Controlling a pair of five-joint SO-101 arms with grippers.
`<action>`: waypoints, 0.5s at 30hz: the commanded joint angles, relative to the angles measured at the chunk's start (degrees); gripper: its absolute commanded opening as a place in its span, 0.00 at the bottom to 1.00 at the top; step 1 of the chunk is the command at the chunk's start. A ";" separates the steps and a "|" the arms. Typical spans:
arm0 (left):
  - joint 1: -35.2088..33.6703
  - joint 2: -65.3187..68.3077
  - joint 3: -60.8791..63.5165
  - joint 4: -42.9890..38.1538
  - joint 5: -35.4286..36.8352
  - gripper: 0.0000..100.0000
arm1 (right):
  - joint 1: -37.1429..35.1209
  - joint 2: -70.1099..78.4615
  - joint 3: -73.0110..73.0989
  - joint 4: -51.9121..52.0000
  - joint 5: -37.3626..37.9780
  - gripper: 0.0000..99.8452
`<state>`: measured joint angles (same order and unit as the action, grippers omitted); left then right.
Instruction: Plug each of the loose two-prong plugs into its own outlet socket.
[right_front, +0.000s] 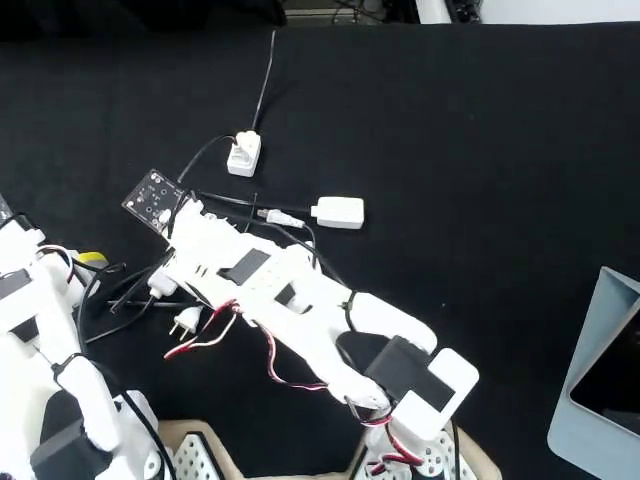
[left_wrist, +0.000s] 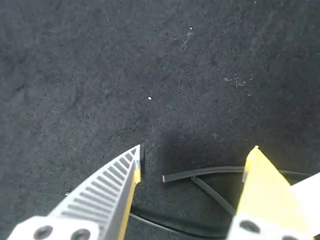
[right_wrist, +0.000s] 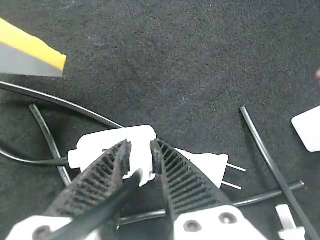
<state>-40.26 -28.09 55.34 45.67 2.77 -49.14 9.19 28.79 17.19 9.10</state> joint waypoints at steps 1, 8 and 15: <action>-0.31 -1.58 -0.22 -0.79 0.26 0.32 | -0.53 1.45 -3.65 0.53 0.44 0.01; -0.31 -1.58 -0.22 -0.79 0.26 0.32 | -0.44 7.16 -8.48 5.19 0.35 0.01; -0.31 -1.58 -0.22 -0.79 0.09 0.32 | 0.35 8.13 -8.84 5.98 0.00 0.01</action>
<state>-40.26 -28.09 55.34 45.67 2.77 -49.14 17.10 21.23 22.20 9.01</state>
